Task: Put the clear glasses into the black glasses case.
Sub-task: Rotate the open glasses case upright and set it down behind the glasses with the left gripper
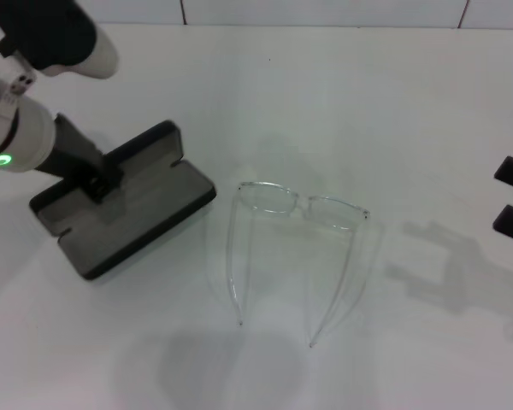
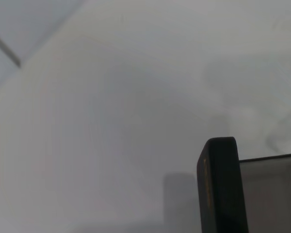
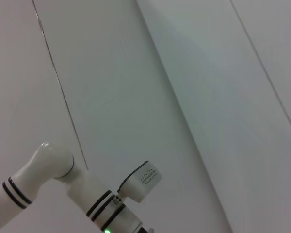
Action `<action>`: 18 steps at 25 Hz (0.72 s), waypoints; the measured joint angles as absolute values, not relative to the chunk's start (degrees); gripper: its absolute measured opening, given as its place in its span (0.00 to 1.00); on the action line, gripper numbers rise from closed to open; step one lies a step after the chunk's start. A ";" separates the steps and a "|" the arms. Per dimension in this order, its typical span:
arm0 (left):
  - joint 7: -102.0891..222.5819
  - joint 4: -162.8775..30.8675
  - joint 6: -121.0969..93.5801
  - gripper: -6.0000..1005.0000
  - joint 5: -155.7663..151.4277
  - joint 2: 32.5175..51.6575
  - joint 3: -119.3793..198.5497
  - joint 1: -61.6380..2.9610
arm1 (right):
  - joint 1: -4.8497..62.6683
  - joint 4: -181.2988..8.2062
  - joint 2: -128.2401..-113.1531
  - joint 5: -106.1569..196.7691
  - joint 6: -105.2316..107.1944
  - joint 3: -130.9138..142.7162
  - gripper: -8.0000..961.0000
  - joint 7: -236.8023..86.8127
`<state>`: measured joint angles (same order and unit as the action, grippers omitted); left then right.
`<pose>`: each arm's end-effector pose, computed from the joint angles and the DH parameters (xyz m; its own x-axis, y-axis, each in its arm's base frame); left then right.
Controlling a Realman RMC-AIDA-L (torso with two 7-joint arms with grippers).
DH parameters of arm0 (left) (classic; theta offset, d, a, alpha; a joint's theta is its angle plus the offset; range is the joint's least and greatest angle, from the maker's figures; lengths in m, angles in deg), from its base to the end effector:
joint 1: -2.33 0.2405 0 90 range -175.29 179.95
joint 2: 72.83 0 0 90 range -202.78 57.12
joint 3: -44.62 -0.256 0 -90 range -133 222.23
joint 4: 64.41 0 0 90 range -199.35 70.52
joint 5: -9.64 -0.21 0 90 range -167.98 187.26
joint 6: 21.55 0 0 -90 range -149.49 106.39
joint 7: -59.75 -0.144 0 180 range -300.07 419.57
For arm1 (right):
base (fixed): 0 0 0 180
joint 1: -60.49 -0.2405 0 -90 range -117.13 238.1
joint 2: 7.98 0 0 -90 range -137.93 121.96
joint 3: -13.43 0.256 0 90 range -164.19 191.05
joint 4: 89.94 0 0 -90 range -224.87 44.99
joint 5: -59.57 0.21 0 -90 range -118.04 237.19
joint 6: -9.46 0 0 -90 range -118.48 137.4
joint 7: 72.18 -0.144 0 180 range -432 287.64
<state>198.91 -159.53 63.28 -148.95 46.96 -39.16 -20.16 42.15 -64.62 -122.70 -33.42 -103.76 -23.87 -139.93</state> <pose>-0.1925 0.3376 0.0340 0.8251 0.5053 -0.2528 0.2705 -0.7461 -0.6084 0.2852 0.2432 0.0444 0.4787 -0.1997 -0.8550 -0.4280 -0.9033 -0.0286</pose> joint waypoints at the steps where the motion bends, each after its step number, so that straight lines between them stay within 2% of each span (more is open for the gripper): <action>1: 198.74 -160.16 62.46 0.12 -148.93 46.96 -40.09 -20.27 | 42.41 -64.62 -122.67 -33.26 -104.14 -23.45 0.80 -139.84; 18: 193.17 -157.23 38.52 0.11 -152.69 46.99 -61.85 -29.57 | 47.14 -64.63 -122.06 -38.82 -113.54 -22.51 0.80 -132.61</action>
